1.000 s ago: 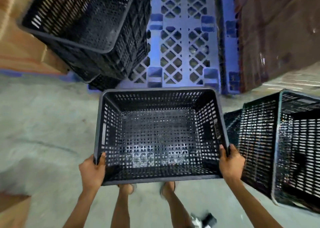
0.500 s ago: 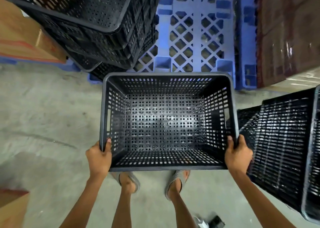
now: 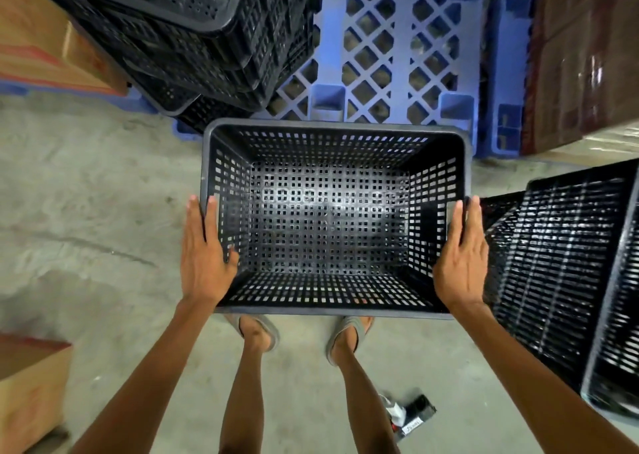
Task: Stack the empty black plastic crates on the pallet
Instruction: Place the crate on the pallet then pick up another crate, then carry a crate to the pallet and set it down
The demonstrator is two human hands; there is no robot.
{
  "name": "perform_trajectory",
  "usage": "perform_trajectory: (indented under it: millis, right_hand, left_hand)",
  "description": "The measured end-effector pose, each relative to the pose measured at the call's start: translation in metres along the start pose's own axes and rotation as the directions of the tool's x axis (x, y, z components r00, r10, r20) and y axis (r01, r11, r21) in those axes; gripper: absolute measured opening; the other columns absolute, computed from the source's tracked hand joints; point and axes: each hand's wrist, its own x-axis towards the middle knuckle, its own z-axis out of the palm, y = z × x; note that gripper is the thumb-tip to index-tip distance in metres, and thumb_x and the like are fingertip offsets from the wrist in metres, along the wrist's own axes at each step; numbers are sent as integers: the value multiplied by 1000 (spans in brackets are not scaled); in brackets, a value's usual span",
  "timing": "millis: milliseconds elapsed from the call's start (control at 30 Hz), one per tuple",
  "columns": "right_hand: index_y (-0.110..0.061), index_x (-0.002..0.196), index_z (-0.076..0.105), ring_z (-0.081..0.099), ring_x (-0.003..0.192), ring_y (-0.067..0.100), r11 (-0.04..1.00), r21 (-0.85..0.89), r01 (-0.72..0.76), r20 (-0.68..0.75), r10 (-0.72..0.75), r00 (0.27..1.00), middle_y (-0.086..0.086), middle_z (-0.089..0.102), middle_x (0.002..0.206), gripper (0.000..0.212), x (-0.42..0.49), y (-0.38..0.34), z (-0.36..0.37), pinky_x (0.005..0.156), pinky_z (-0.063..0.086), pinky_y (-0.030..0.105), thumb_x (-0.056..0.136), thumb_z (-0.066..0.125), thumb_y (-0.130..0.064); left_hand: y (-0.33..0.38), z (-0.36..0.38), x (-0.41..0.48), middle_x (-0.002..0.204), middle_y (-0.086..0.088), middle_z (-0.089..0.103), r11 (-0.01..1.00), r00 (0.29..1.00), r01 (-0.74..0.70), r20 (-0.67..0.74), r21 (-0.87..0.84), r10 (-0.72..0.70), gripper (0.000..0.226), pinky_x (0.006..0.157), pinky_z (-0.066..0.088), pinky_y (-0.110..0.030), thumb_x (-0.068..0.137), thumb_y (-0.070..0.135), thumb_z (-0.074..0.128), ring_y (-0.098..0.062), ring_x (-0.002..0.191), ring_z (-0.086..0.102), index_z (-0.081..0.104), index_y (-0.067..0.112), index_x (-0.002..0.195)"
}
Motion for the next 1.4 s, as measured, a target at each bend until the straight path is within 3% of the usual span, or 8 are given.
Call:
perform_trajectory:
  millis: [300, 600, 733, 867, 967, 1133, 1233, 1400]
  right_hand:
    - [8, 150, 5, -9, 148, 40, 986, -35, 165, 13, -165, 986, 26, -6, 159, 84, 27, 12, 10, 121, -9, 30, 74, 39, 18]
    - [-2, 153, 9, -6, 149, 36, 995, -97, 31, 253, -5, 967, 15, -4, 162, 81, 15, -8, -22, 119, 5, 57, 87, 48, -28]
    - [-14, 149, 31, 28, 144, 27, 994, 62, -90, 408, 57, 911, 8, 42, 150, 62, 35, -66, -85, 114, 8, 63, 94, 46, -39]
    - [-11, 140, 46, 69, 97, 31, 852, 482, -203, 324, 42, 945, 17, 71, 112, 51, 104, -168, -170, 87, 53, 38, 95, 52, -35]
    - [-13, 138, 48, 61, 113, 29, 707, 649, -280, 365, 33, 930, 9, 64, 126, 48, 171, -245, -205, 97, 49, 44, 96, 52, -35]
    - [-28, 105, 56, 51, 67, 16, 440, 791, -424, 410, 133, 902, -2, 53, 76, 32, 269, -351, -219, 77, 43, 41, 93, 45, -56]
    - [-11, 139, 43, 61, 99, 29, 468, 755, -459, 398, 230, 888, 11, 65, 114, 57, 297, -392, -194, 90, 48, 41, 93, 52, -44]
    - [1, 127, 52, 52, 67, 24, 674, 580, -458, 263, 377, 888, 15, 65, 91, 37, 294, -402, -171, 59, 45, 31, 96, 53, -18]
  left_hand:
    - [-5, 10, 16, 163, -12, -4, 991, 988, -120, -85, 66, 126, 78, 122, 9, -49, 88, 8, 46, -28, 152, -6, 2, 5, 153]
    - [5, -11, 9, 163, -11, -9, 986, 994, -85, 77, 147, 74, 92, 122, 0, -48, 79, 17, 57, -29, 151, -9, 3, 9, 154]
    - [31, -51, 15, 150, -11, 44, 980, 994, 96, 60, -173, -87, 51, 117, 32, -43, 84, 20, 56, -29, 141, 39, 54, 12, 135]
    - [55, -140, 72, 118, -13, 69, 703, 920, 292, -11, -649, -393, 32, 96, 48, -35, 86, 13, 60, -30, 109, 65, 65, 9, 117]
    - [63, -192, 138, 133, -12, 58, 479, 847, 341, 43, -809, -530, 46, 105, 41, -36, 89, 19, 59, -26, 124, 55, 52, 5, 131]
    - [72, -233, 246, 154, -15, 33, 103, 732, 344, 199, -933, -651, 92, 111, 36, -37, 81, 35, 67, -28, 138, 40, 16, 7, 152]
    - [85, -237, 275, 151, -22, 34, 81, 669, 442, 269, -893, -693, 93, 104, 41, -43, 84, 22, 68, -36, 133, 45, 7, 1, 151]
    - [76, -229, 270, 124, -2, 54, 155, 709, 504, 304, -850, -636, 83, 101, 37, -17, 91, -7, 48, -18, 104, 62, -10, -2, 150]
